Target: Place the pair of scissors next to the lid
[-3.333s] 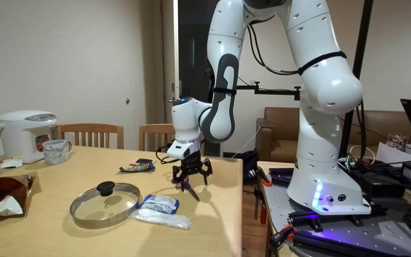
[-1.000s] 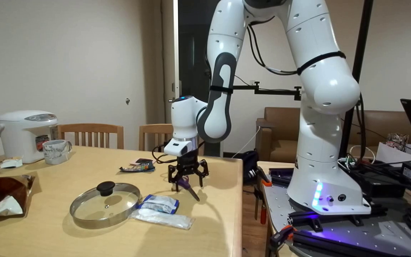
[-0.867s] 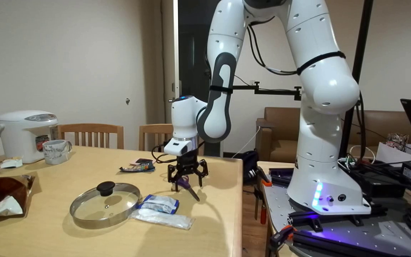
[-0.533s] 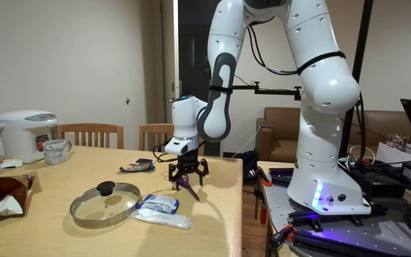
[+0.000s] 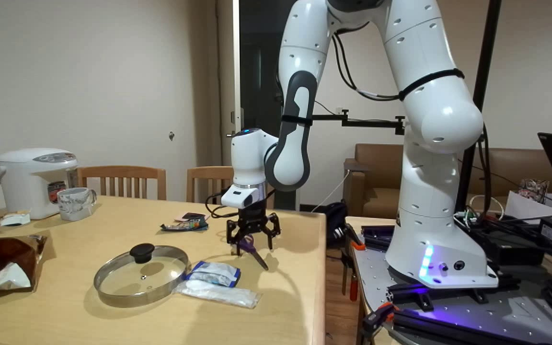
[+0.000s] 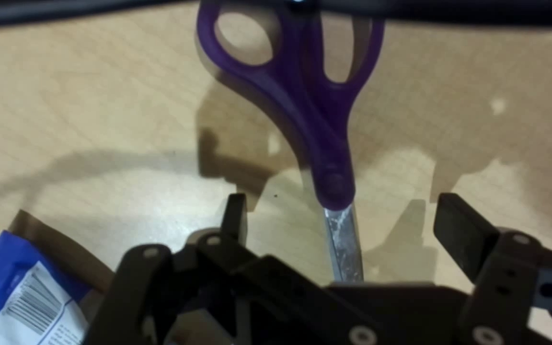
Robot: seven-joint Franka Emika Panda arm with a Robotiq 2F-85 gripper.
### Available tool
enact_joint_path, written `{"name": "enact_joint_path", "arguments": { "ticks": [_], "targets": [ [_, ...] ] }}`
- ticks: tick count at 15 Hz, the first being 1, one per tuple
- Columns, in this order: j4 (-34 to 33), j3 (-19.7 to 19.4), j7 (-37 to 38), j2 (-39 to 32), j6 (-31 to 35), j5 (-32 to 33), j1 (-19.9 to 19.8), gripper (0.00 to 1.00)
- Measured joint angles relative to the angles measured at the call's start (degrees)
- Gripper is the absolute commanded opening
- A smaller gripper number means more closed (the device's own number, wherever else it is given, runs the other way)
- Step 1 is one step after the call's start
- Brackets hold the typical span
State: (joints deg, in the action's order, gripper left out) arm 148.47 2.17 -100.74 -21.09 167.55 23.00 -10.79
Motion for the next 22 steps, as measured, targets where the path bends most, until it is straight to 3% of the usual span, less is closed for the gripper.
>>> {"name": "enact_joint_path", "arguments": {
  "ticks": [1, 2, 8, 9, 11, 21, 22],
  "targets": [
    [0.00, 0.00, 0.00, 0.00, 0.00, 0.00, 0.01, 0.75],
    [0.00, -0.01, 0.00, 0.00, 0.00, 0.00, 0.03, 0.98],
    [-0.01, -0.34, 0.00, 0.00, -0.23, 0.00, 0.39, 1.00],
    [-0.01, -0.34, 0.00, 0.00, -0.23, 0.00, 0.40, 0.75],
    [-0.01, -0.32, 0.00, 0.00, -0.23, -0.05, 0.40, 0.70],
    [-0.42, 0.16, 0.00, 0.01, -0.23, -0.08, 0.38, 0.03],
    [-0.47, 0.17, 0.00, 0.01, -0.23, -0.08, 0.38, 0.02]
  ]
}}
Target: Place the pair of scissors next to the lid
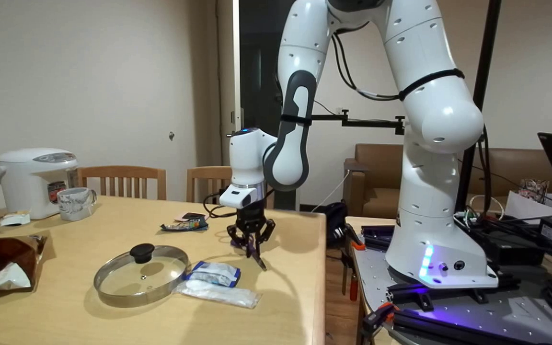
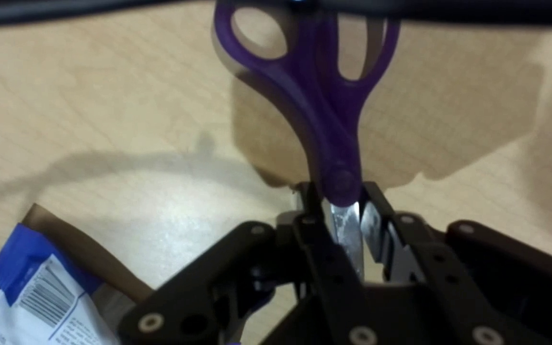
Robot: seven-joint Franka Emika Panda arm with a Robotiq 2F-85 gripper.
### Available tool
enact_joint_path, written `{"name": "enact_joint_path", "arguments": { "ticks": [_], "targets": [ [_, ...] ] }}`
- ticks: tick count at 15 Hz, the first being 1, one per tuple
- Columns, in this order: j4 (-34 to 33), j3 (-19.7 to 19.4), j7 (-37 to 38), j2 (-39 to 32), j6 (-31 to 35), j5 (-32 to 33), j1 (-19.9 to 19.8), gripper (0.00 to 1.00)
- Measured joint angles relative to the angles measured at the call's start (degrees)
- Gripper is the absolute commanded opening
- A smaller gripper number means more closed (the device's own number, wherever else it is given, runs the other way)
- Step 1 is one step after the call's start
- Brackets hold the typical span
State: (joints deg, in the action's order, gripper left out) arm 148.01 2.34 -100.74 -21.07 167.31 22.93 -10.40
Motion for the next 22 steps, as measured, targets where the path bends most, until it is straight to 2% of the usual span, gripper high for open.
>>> {"name": "enact_joint_path", "arguments": {
  "ticks": [2, 8, 12, 19, 22],
  "targets": [
    [-0.04, 0.00, 0.00, 0.00, -0.03, -0.01, 0.00, 0.06],
    [-0.05, -0.03, 0.00, 0.59, -0.93, -0.56, -0.13, 0.06],
    [-0.01, -0.48, 0.13, 3.37, -2.31, -1.62, -0.11, 0.06],
    [0.00, -0.63, 2.39, 11.26, -7.65, -7.74, 0.70, 0.06],
    [-0.62, -0.54, 5.57, 13.81, -13.17, -14.55, 1.97, 0.06]
  ]
}}
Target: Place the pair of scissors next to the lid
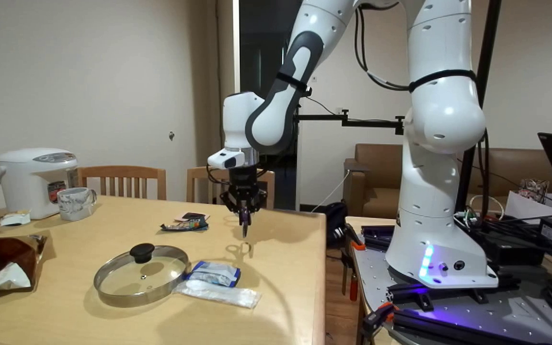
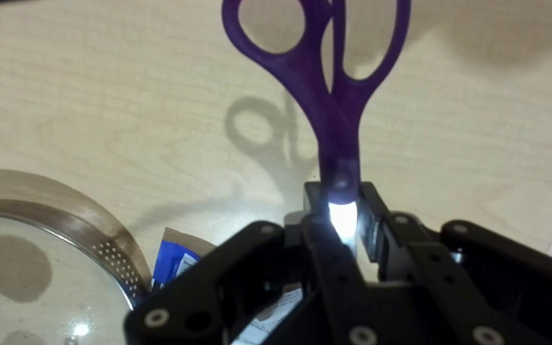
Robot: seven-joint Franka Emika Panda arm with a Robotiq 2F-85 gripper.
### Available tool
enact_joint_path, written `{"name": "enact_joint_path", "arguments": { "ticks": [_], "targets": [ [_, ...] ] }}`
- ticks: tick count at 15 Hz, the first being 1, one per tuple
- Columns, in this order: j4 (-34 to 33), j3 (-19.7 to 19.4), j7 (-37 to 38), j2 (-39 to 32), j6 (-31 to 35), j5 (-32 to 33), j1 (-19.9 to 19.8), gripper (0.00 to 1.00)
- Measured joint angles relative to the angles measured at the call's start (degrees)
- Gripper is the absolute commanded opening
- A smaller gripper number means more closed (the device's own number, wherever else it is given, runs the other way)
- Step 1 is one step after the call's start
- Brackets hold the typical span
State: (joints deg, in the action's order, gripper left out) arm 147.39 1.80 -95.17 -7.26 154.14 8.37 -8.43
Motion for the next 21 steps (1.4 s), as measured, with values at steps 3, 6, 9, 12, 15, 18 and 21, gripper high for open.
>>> {"name": "enact_joint_path", "arguments": {
  "ticks": [3, 6, 9, 12, 15, 18, 21],
  "targets": [
    [-1.97, -0.05, 2.25, 1.30, -6.48, -7.53, 0.92, 0.06],
    [-4.73, -0.60, 5.61, 1.56, -11.77, -13.19, 1.18, 0.06],
    [-7.27, -1.56, 9.62, 1.40, -15.29, -17.71, 1.17, 0.06],
    [-9.48, -2.57, 14.05, 0.75, -17.39, -21.89, 1.15, 0.06],
    [-11.41, -3.37, 18.13, -0.75, -18.03, -26.66, 1.07, 0.06],
    [-13.29, -3.66, 21.95, -3.29, -18.03, -31.59, 0.79, 0.06],
    [-15.58, -3.67, 25.97, -7.13, -18.01, -36.24, 0.12, 0.06]
  ]
}}
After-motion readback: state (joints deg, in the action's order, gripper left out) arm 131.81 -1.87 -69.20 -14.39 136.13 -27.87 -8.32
